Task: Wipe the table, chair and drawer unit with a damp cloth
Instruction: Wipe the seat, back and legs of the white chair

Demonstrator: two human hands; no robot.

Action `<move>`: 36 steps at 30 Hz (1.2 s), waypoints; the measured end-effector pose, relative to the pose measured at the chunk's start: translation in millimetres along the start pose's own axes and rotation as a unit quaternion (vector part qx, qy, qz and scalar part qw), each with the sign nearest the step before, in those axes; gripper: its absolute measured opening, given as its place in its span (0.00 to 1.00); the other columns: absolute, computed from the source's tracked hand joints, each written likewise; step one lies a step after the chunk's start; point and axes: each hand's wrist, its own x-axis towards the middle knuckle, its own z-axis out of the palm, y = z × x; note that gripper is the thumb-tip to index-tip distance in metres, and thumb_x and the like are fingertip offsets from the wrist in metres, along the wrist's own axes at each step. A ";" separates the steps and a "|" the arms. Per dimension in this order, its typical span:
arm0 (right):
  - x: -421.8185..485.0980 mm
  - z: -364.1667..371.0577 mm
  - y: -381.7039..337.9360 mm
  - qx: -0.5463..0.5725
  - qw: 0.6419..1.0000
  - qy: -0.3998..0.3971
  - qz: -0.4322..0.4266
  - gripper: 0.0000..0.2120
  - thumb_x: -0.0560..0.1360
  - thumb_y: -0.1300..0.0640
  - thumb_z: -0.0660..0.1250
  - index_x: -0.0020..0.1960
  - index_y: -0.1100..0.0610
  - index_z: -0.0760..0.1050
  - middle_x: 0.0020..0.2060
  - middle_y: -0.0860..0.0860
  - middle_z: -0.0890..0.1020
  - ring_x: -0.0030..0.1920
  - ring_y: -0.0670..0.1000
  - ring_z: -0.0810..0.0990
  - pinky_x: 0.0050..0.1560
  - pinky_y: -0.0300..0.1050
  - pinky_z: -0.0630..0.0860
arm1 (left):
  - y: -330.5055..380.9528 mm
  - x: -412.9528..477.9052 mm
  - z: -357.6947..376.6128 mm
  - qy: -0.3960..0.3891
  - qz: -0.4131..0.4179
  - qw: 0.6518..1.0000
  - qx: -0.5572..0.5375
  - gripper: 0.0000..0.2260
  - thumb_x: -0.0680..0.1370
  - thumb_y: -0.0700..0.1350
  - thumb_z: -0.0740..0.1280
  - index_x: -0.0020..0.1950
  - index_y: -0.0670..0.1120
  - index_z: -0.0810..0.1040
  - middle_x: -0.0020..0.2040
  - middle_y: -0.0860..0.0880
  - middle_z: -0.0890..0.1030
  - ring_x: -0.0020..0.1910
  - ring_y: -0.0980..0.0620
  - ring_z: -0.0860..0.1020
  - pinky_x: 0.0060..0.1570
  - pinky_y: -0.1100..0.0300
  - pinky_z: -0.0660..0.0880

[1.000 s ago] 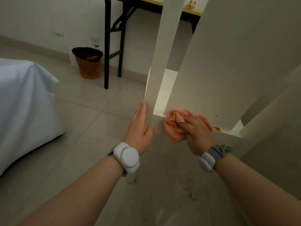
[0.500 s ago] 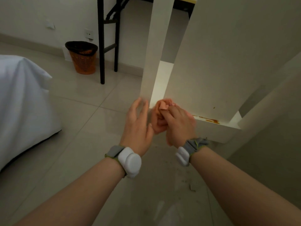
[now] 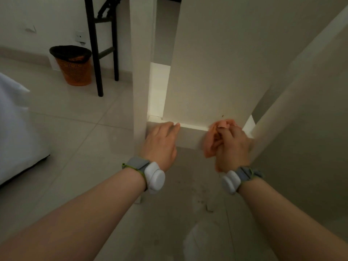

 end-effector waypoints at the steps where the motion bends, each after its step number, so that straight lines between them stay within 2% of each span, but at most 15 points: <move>1: 1.0 3.9 -11.8 0.002 1.000 -0.003 -0.012 0.17 0.69 0.60 0.63 0.56 0.59 0.78 0.52 0.61 0.79 0.53 0.63 0.76 0.56 0.55 0.73 | 2.9 2.8 0.8 0.004 -0.009 1.000 0.006 0.26 0.75 0.42 0.60 0.73 0.45 0.61 0.70 0.45 0.65 0.67 0.45 0.63 0.66 0.53 0.62; 4: 1.8 16.0 -45.5 0.001 0.998 -0.031 -0.050 0.28 0.57 0.59 0.73 0.57 0.56 0.78 0.49 0.59 0.79 0.49 0.61 0.77 0.56 0.52 0.70 | 11.5 7.7 2.7 0.016 -0.013 1.000 0.021 0.22 0.76 0.44 0.60 0.70 0.44 0.66 0.66 0.44 0.69 0.65 0.43 0.66 0.63 0.51 0.64; 6: 3.8 20.3 -53.8 0.010 0.998 -0.035 -0.057 0.37 0.49 0.57 0.74 0.59 0.56 0.77 0.47 0.57 0.78 0.47 0.59 0.77 0.54 0.50 0.69 | 15.3 8.8 2.6 0.019 -0.018 0.999 0.020 0.19 0.76 0.45 0.60 0.67 0.44 0.69 0.63 0.43 0.71 0.62 0.41 0.68 0.61 0.50 0.65; 7: 4.2 19.4 -51.9 0.012 0.997 -0.028 -0.076 0.38 0.49 0.57 0.73 0.60 0.56 0.77 0.46 0.57 0.78 0.46 0.59 0.77 0.53 0.50 0.70 | 15.1 8.7 2.3 0.019 -0.018 0.999 0.023 0.19 0.75 0.45 0.60 0.66 0.44 0.70 0.62 0.43 0.72 0.60 0.41 0.69 0.60 0.50 0.65; 10: 2.9 15.0 -20.3 0.005 0.991 -0.009 -0.134 0.29 0.60 0.59 0.67 0.62 0.60 0.76 0.48 0.60 0.79 0.48 0.62 0.78 0.53 0.54 0.74 | 11.8 8.4 2.7 0.020 -0.009 0.999 0.037 0.21 0.72 0.39 0.62 0.66 0.41 0.71 0.61 0.42 0.73 0.61 0.40 0.70 0.64 0.48 0.65; 14: -7.7 4.0 34.6 -0.014 0.999 -0.001 -0.037 0.22 0.66 0.65 0.64 0.60 0.59 0.77 0.59 0.58 0.77 0.59 0.60 0.75 0.61 0.55 0.71 | 13.4 10.7 6.0 0.040 -0.022 0.999 0.020 0.20 0.71 0.35 0.63 0.63 0.39 0.74 0.58 0.40 0.75 0.58 0.38 0.72 0.63 0.47 0.67; 17: -10.4 1.3 33.0 -0.013 0.999 -0.019 -0.025 0.21 0.68 0.62 0.59 0.59 0.61 0.77 0.58 0.60 0.77 0.59 0.63 0.75 0.61 0.57 0.70 | 13.7 12.6 7.1 0.050 -0.035 0.998 -0.006 0.18 0.71 0.34 0.63 0.61 0.37 0.74 0.57 0.39 0.75 0.56 0.39 0.73 0.58 0.50 0.70; 19: -2.5 2.3 21.8 0.044 0.998 -0.037 -0.015 0.16 0.74 0.56 0.56 0.57 0.57 0.77 0.55 0.58 0.78 0.57 0.60 0.76 0.60 0.58 0.71 | 10.9 8.7 9.1 0.045 -0.046 0.998 -0.006 0.17 0.71 0.35 0.63 0.60 0.37 0.75 0.55 0.39 0.75 0.53 0.38 0.73 0.55 0.50 0.71; 22: 36.8 -23.5 11.9 0.069 0.995 0.056 -0.053 0.12 0.77 0.46 0.56 0.50 0.50 0.75 0.49 0.54 0.80 0.53 0.55 0.77 0.56 0.57 0.71 | 16.4 18.7 -0.6 0.040 -0.033 0.998 -0.019 0.16 0.73 0.36 0.63 0.61 0.39 0.75 0.56 0.40 0.75 0.54 0.40 0.73 0.55 0.51 0.70; 24: 61.6 -37.1 2.4 0.112 0.986 0.119 -0.012 0.11 0.75 0.52 0.58 0.51 0.50 0.77 0.52 0.55 0.79 0.54 0.56 0.75 0.59 0.53 0.69 | 17.6 19.7 -2.8 0.045 -0.039 0.998 -0.035 0.17 0.74 0.37 0.62 0.64 0.40 0.74 0.58 0.41 0.73 0.56 0.41 0.72 0.56 0.52 0.69; 27: 76.4 -32.2 -11.1 0.038 0.984 0.161 -0.066 0.16 0.71 0.58 0.58 0.56 0.53 0.77 0.56 0.56 0.77 0.57 0.59 0.74 0.57 0.49 0.67 | 23.0 17.9 -10.7 0.090 -0.035 0.994 -0.050 0.19 0.72 0.35 0.65 0.64 0.41 0.74 0.63 0.38 0.71 0.59 0.37 0.71 0.58 0.49 0.70; 29: 64.3 -17.2 -11.3 0.031 0.983 0.134 -0.125 0.10 0.75 0.55 0.59 0.53 0.49 0.75 0.55 0.51 0.79 0.56 0.55 0.76 0.57 0.50 0.72 | 26.0 18.8 -16.5 0.116 -0.033 0.992 -0.043 0.22 0.70 0.34 0.67 0.64 0.42 0.74 0.66 0.35 0.68 0.62 0.35 0.69 0.62 0.46 0.68; 31: 39.3 2.6 -0.4 -0.051 0.973 0.082 -0.211 0.11 0.75 0.57 0.60 0.56 0.51 0.76 0.61 0.55 0.77 0.62 0.59 0.73 0.60 0.52 0.73 | 25.0 20.7 -21.6 0.120 -0.028 0.992 -0.027 0.26 0.69 0.34 0.67 0.67 0.42 0.71 0.71 0.34 0.62 0.69 0.34 0.63 0.67 0.45 0.62; 33: 32.8 8.4 17.0 -0.099 0.962 0.045 -0.250 0.16 0.73 0.60 0.61 0.60 0.57 0.77 0.65 0.59 0.74 0.66 0.61 0.68 0.66 0.58 0.67 | 20.9 23.7 -27.2 0.112 -0.018 0.994 -0.005 0.29 0.70 0.35 0.66 0.71 0.43 0.67 0.74 0.35 0.56 0.73 0.34 0.56 0.71 0.43 0.58; 36: 59.1 -14.1 22.7 -0.172 0.950 0.067 -0.251 0.21 0.71 0.57 0.57 0.60 0.59 0.77 0.62 0.61 0.76 0.64 0.63 0.73 0.68 0.62 0.62 | 14.7 30.3 -36.7 0.090 -0.011 0.995 0.039 0.32 0.71 0.37 0.66 0.74 0.45 0.61 0.76 0.38 0.50 0.75 0.36 0.49 0.72 0.42 0.53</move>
